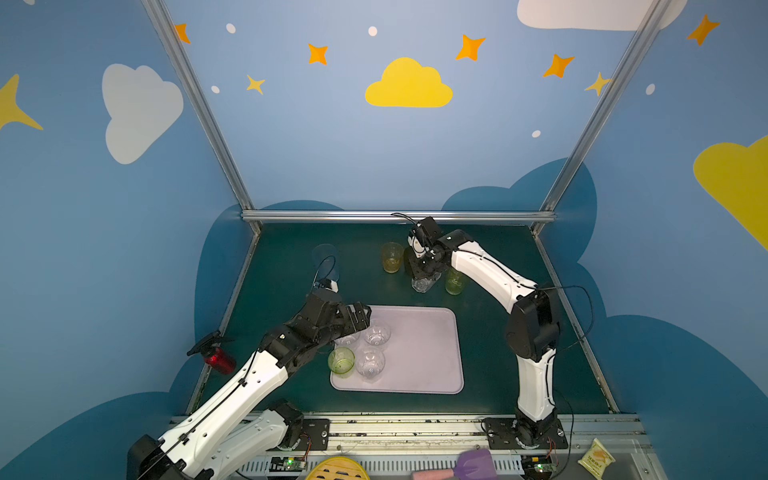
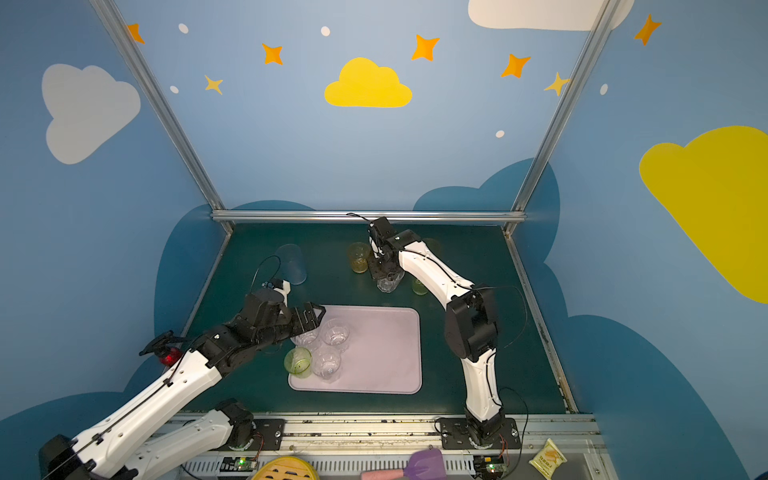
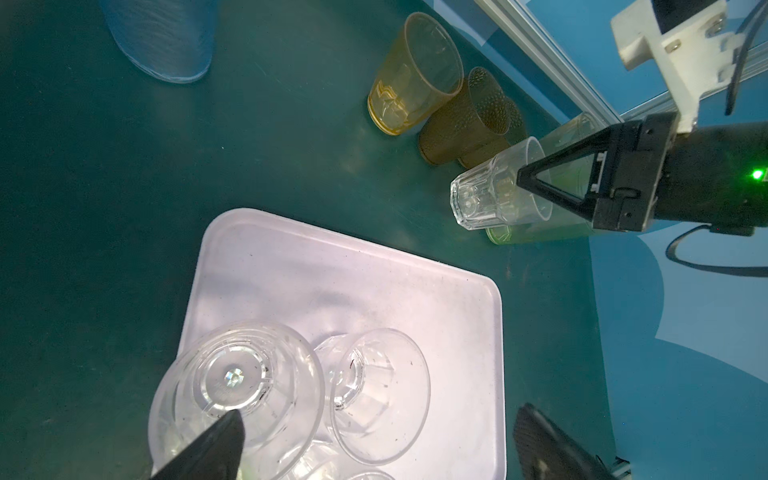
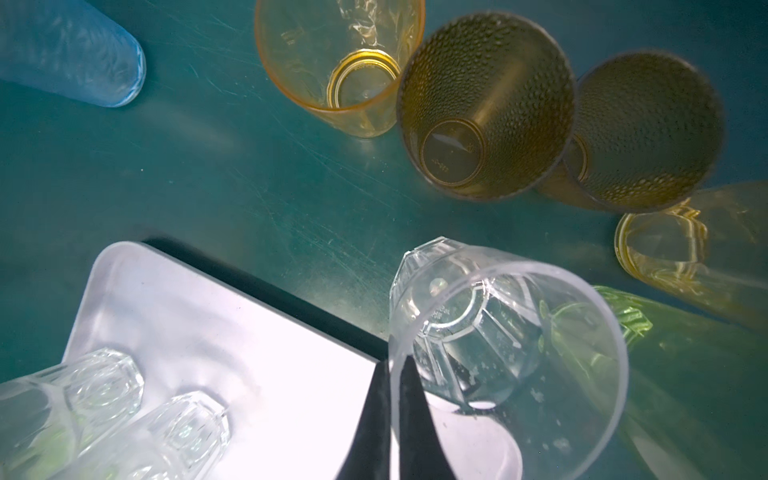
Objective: Place the glasses into the tray
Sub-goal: 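Lower the right gripper onto a clear faceted glass and close it, then lift the clear glass and carry it toward the tray with the right gripper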
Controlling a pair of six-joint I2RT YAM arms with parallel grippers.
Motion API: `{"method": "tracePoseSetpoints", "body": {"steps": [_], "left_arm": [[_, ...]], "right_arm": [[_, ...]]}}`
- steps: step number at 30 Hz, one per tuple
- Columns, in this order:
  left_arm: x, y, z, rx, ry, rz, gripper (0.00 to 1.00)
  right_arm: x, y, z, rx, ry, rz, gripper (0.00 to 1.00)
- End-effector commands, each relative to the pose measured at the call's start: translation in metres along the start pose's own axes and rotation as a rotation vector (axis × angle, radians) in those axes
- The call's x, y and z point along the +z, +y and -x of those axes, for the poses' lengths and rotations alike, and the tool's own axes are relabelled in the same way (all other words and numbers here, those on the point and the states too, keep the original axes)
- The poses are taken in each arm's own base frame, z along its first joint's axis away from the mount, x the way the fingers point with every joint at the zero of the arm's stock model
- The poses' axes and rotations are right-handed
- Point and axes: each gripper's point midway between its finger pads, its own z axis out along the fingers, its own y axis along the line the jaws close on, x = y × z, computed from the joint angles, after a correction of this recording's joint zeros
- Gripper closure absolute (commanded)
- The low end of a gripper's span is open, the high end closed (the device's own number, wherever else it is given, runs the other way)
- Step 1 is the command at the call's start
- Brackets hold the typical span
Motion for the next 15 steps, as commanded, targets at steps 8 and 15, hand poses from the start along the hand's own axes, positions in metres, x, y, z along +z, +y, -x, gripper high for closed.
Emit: {"method": "tracePoseSetpoints", "body": {"steps": [8, 15], "left_arm": [[-0.001, 0.008, -0.002, -0.007, -0.007, 0.019, 0.0], [0.001, 0.007, -0.003, -0.013, -0.002, 0.012, 0.0]], "right_arm": [[-0.045, 0.016, -0.002, 0.006, -0.069, 0.045, 1.0], [-0.071, 0.027, -0.009, -0.004, -0.11, 0.068, 1.0]]}}
